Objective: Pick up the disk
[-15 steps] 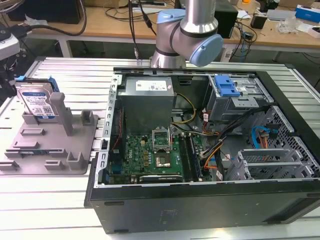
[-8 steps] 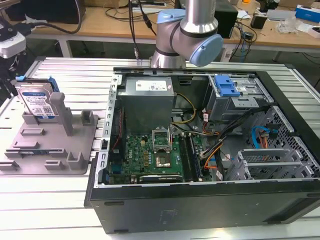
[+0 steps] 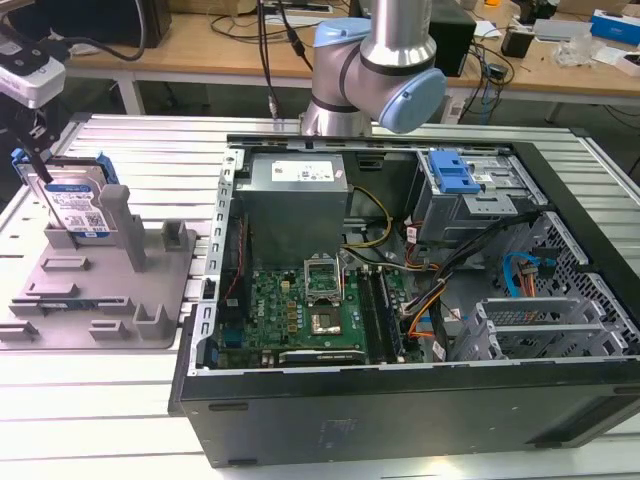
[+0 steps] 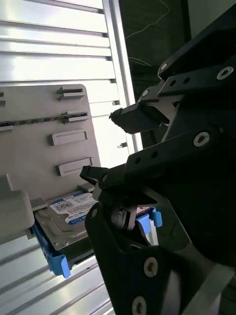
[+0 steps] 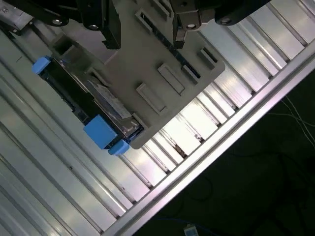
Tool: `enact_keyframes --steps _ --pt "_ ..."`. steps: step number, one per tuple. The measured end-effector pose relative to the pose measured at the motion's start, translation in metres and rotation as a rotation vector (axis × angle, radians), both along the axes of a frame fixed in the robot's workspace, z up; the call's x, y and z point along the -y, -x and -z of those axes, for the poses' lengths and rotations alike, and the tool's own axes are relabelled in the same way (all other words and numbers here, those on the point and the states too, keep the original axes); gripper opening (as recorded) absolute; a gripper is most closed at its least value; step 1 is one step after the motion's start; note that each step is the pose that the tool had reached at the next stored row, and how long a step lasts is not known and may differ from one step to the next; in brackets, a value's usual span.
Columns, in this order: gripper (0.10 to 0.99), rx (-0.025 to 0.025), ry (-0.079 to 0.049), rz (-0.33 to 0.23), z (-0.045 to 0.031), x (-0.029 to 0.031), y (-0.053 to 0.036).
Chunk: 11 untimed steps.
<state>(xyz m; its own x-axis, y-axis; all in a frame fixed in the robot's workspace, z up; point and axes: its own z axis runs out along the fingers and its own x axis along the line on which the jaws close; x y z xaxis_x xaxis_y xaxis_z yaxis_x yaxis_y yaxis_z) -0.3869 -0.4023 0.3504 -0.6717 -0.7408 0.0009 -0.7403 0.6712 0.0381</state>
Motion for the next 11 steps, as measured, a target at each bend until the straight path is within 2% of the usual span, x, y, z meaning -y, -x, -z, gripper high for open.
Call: enact_keyframes --steps 1,4,7,11 --pt "0.541 0.0002 0.0 -0.015 0.0002 0.0 0.0" --pt "0.541 0.0005 0.0 -0.105 0.001 0.0 0.0" --pt "0.541 0.0008 0.001 -0.163 0.0015 0.0 0.0" --pt "0.541 0.0014 0.001 -0.278 0.0026 0.0 0.0"
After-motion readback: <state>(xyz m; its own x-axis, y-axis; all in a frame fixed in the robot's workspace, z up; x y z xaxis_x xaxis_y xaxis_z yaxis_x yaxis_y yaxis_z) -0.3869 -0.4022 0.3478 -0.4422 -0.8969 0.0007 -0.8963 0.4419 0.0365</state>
